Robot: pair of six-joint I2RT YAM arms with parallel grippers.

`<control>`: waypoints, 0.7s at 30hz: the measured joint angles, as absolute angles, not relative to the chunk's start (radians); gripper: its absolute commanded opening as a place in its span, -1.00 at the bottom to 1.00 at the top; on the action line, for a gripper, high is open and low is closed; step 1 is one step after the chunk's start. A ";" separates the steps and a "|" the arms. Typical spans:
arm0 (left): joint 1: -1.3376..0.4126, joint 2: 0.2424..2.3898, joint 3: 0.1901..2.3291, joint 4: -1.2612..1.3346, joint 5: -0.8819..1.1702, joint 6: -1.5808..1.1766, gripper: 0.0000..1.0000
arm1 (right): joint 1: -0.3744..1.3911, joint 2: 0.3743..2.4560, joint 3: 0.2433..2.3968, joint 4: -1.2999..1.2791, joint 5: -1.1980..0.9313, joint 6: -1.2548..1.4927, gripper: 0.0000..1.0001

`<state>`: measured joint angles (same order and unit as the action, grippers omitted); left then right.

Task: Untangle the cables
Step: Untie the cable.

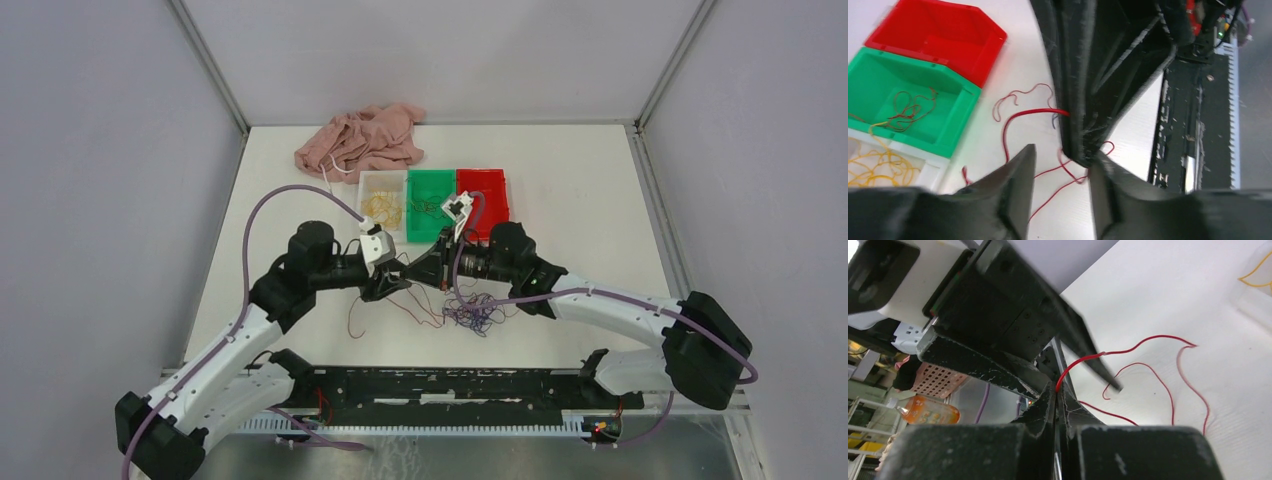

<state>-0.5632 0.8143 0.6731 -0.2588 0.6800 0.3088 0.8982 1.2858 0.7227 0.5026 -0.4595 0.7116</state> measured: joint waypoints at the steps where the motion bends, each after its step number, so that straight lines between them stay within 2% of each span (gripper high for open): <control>1: -0.563 0.820 0.673 -0.255 0.683 0.307 -0.53 | 0.898 1.290 0.723 0.511 -0.464 0.718 -0.80; 2: -0.563 0.828 0.673 -0.253 0.693 0.302 -0.80 | 0.898 1.294 0.723 0.517 -0.457 0.720 -0.71; 3: -0.566 0.833 0.673 -0.252 0.693 0.296 -0.92 | 0.893 1.295 0.723 0.519 -0.455 0.724 -0.56; 6: -0.569 0.836 0.671 -0.250 0.685 0.296 -0.94 | 0.881 1.295 0.722 0.527 -0.450 0.741 -0.15; 9: -0.568 0.834 0.671 -0.249 0.680 0.296 -0.94 | 0.876 1.275 0.701 0.529 -0.450 0.754 0.08; 15: -0.568 0.818 0.672 -0.249 0.679 0.296 -0.94 | 0.800 1.155 0.569 0.514 -0.424 0.804 0.17; 21: -0.568 0.793 0.711 -0.261 0.683 0.297 -0.94 | 0.775 1.089 0.528 0.281 -0.304 0.785 0.21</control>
<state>-0.5678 0.7929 0.7113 -0.2607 0.6827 0.2970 0.7746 1.0893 0.5282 0.2806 -0.3038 0.7853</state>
